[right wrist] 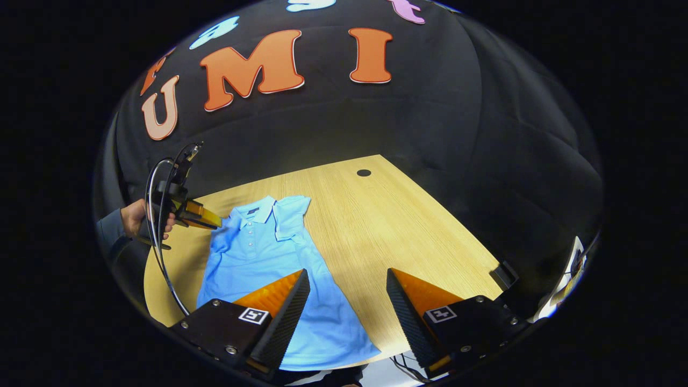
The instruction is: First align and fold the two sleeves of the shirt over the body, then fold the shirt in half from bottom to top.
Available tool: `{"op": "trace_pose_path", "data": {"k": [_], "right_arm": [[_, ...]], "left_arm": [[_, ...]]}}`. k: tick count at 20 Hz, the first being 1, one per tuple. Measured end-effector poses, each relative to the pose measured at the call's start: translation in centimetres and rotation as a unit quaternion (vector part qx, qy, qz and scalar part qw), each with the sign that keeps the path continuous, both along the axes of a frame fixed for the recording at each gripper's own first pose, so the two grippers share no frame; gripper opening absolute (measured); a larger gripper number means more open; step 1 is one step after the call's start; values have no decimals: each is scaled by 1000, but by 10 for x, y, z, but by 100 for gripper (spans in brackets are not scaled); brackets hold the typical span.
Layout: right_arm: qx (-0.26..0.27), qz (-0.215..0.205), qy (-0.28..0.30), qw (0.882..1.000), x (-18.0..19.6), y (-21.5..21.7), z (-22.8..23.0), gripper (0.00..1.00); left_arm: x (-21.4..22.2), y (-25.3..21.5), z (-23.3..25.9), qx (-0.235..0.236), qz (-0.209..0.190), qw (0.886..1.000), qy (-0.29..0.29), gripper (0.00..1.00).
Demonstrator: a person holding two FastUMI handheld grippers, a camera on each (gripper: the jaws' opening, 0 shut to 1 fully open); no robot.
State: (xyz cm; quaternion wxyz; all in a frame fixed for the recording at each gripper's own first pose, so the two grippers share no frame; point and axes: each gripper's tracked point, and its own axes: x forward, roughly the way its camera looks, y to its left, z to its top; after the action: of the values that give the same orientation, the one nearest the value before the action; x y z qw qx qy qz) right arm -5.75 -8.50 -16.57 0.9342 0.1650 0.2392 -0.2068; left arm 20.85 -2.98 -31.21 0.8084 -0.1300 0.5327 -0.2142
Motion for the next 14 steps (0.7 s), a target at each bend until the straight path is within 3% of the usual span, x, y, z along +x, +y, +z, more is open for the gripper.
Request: {"op": "trace_pose_path", "data": {"k": [3, 4, 10, 14], "right_arm": [[-11, 16, 13, 1000, -9, -1, -6, 91], [-12, 23, 15, 1000, -10, 0, -8, 91], [-9, 86, 39, 995, -16, 5, -38, 93], [-4, 137, 52, 989, -23, 10, -60, 94]], "left_arm": [[-12, 2, 16, 13, -21, 999, -32, 78], [-20, 1, 20, 13, -23, 999, -35, 100], [-95, 6, 45, 37, -23, 997, -71, 99], [-156, 14, 49, 62, -1, 995, -75, 99]]}}
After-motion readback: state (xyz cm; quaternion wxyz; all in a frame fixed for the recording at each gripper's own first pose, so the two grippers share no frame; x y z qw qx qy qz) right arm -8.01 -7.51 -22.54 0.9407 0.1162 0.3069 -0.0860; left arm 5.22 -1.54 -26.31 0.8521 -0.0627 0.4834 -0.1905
